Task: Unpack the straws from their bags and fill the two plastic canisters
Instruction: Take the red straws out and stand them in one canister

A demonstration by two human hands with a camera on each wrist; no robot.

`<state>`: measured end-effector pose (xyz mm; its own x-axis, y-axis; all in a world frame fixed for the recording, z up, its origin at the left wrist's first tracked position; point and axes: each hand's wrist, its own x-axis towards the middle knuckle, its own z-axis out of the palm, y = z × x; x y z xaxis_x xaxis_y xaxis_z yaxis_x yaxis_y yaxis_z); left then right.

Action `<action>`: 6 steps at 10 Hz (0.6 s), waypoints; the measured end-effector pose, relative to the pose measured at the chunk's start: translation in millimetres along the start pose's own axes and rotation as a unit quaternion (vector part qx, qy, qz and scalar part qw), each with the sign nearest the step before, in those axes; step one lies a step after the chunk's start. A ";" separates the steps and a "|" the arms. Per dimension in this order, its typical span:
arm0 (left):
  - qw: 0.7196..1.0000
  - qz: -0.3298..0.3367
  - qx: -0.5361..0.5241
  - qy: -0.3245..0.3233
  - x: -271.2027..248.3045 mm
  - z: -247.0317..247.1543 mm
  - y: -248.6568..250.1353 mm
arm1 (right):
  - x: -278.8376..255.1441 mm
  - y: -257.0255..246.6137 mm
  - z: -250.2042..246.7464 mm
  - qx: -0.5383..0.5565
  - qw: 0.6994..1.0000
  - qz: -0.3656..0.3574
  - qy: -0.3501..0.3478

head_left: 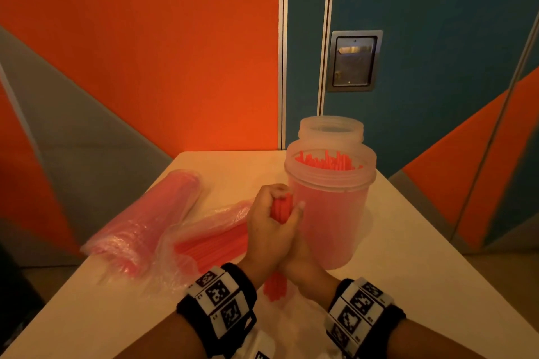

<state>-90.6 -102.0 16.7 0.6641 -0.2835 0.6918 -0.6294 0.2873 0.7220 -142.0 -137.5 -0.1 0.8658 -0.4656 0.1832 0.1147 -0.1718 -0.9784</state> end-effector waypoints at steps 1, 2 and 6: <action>1.000 -0.027 -0.005 -0.007 -0.6 -0.5 1.8 | -3.7 1.4 -7.5 -0.039 0.998 0.026 -0.035; 0.999 -0.028 -0.021 -0.012 1.5 -4.0 7.4 | -0.8 2.0 -5.8 -0.041 0.999 0.016 -0.023; 0.988 -0.147 0.000 -0.036 -2.9 -8.1 -4.4 | 2.9 9.8 -10.8 -0.075 0.996 -0.027 -0.050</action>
<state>-86.4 -95.1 11.4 0.7885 -0.4187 0.4504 -0.4130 0.1822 0.8923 -143.6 -149.9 -8.2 0.9057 -0.3636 0.2178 0.0953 -0.3258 -0.9406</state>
